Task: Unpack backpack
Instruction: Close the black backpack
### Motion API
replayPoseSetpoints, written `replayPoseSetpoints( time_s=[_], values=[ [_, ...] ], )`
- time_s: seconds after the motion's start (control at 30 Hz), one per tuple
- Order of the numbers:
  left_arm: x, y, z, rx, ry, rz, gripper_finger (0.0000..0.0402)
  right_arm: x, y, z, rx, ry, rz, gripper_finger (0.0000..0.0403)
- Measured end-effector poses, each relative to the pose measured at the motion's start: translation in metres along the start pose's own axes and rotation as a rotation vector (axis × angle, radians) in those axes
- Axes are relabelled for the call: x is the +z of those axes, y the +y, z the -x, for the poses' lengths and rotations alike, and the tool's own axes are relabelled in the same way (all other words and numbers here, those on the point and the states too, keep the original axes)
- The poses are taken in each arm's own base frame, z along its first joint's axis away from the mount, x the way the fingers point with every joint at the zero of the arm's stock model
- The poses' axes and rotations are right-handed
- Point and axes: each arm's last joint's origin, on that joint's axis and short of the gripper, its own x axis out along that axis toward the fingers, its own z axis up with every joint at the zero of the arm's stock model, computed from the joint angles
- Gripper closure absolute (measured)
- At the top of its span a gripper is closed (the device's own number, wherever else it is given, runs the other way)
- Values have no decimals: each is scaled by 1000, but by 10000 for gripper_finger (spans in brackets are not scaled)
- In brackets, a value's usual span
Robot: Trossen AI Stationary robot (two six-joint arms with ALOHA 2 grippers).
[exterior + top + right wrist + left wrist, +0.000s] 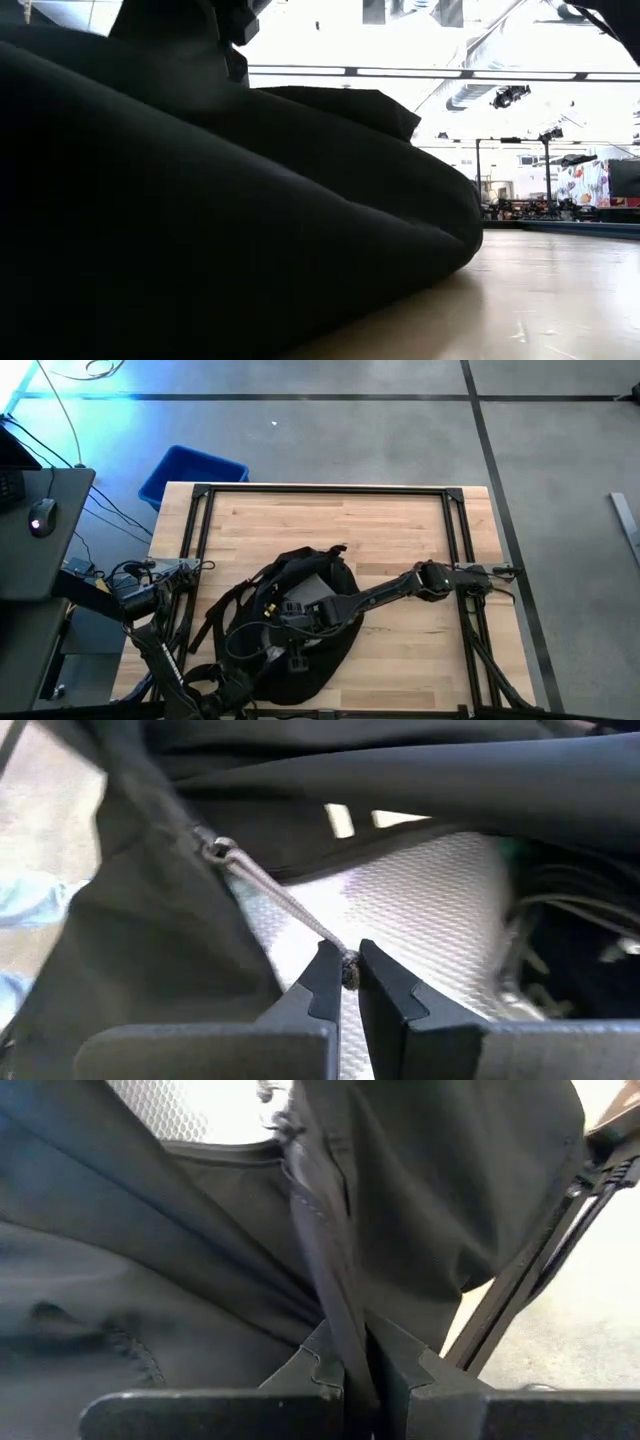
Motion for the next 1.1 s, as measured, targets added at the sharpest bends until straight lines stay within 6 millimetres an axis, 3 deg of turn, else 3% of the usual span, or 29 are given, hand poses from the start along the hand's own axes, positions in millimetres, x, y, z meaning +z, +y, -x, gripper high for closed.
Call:
replayPoseSetpoints(
  time_s=[0.53,0.83,1.1],
  values=[
    [3,-18,8,-152,-34,-15,401,-6,-48,6,-93,128,67,403],
    [-1,-16,7,-133,-1,-27,401,7,-49,66,-206,116,136,403],
    [-20,-15,-8,-47,99,-62,401,6,-49,111,-262,153,141,403]
  ],
)
